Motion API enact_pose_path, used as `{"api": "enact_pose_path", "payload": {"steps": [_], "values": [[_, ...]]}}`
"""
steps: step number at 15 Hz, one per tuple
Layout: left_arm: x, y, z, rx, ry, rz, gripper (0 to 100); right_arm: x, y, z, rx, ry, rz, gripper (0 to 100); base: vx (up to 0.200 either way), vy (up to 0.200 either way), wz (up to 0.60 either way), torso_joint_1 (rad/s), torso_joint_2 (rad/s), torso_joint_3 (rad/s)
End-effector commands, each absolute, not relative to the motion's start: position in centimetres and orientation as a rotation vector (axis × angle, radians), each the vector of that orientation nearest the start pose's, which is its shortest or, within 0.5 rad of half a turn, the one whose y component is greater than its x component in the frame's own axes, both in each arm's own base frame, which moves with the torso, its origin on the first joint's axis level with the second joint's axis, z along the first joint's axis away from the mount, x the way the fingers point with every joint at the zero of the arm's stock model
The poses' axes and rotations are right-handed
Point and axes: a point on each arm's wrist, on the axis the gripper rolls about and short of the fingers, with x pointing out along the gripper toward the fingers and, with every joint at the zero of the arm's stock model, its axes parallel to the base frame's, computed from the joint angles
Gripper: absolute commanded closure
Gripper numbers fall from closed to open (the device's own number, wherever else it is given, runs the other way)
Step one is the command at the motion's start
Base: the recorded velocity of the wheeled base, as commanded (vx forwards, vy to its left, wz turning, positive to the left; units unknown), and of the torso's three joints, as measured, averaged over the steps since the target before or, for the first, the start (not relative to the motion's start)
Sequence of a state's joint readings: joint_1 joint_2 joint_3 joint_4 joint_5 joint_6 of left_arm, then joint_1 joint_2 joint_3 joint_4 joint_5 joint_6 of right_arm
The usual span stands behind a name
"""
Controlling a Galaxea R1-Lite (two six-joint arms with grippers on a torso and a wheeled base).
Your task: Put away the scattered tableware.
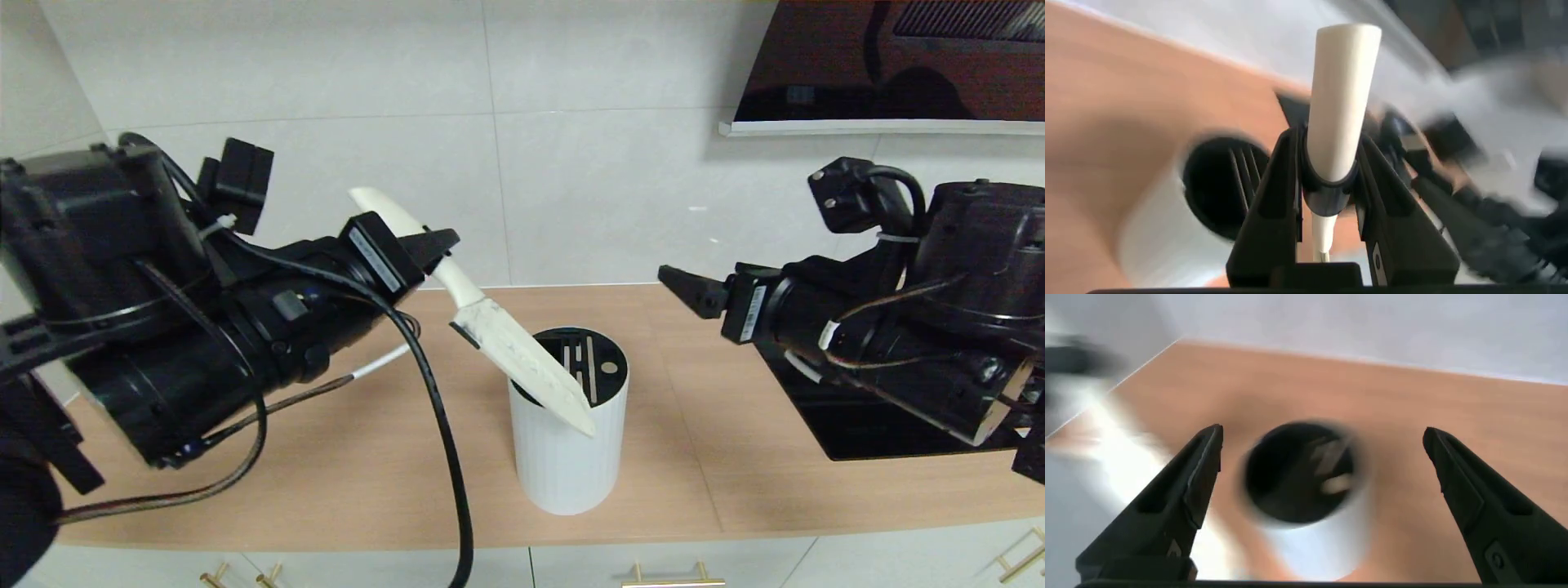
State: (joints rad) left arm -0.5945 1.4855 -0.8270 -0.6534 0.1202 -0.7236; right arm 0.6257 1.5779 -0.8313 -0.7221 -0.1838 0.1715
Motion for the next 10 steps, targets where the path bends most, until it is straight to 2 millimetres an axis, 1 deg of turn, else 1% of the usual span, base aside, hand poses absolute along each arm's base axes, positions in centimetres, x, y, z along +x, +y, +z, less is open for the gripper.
{"api": "enact_pose_path", "payload": {"steps": [1, 3, 5, 6, 8, 9, 10], "values": [[20.9, -13.6, 28.3, -0.699, 0.078, -0.384, 100, 23.7, 14.1, 24.0, 0.166, 0.042, 0.386, 0, 0.0, 0.0, 0.0, 0.0, 0.0, 0.0], [21.4, -13.9, 28.3, -0.658, 0.088, -0.275, 100, 23.8, 14.1, 23.2, 0.154, 0.072, 0.385, 0, 0.0, 0.0, 0.0, 0.0, 0.0, 0.0], [21.2, -14.3, 28.0, -0.601, 0.119, -0.246, 100, 24.2, 14.3, 22.7, 0.147, 0.089, 0.384, 0, 0.0, 0.0, 0.0, 0.0, 0.0, 0.0], [21.3, -14.5, 27.6, -0.57, 0.126, -0.226, 100, 24.2, 14.3, 22.6, 0.147, 0.091, 0.384, 0, 0.0, 0.0, 0.0, 0.0, 0.0, 0.0], [22.1, -15.2, 27.8, -0.509, 0.112, -0.183, 100, 24.3, 14.4, 22.5, 0.146, 0.094, 0.383, 0, 0.0, 0.0, 0.0, 0.0, 0.0, 0.0], [22.4, -16.9, 28.5, -0.44, 0.082, -0.146, 100, 24.2, 14.3, 22.7, 0.148, 0.086, 0.382, 0, 0.0, 0.0, 0.0, 0.0, 0.0, 0.0], [22.7, -17.9, 29.1, -0.399, 0.054, -0.129, 100, 24.1, 14.3, 22.9, 0.15, 0.081, 0.383, 0, 0.0, 0.0, 0.0, 0.0, 0.0, 0.0]]}}
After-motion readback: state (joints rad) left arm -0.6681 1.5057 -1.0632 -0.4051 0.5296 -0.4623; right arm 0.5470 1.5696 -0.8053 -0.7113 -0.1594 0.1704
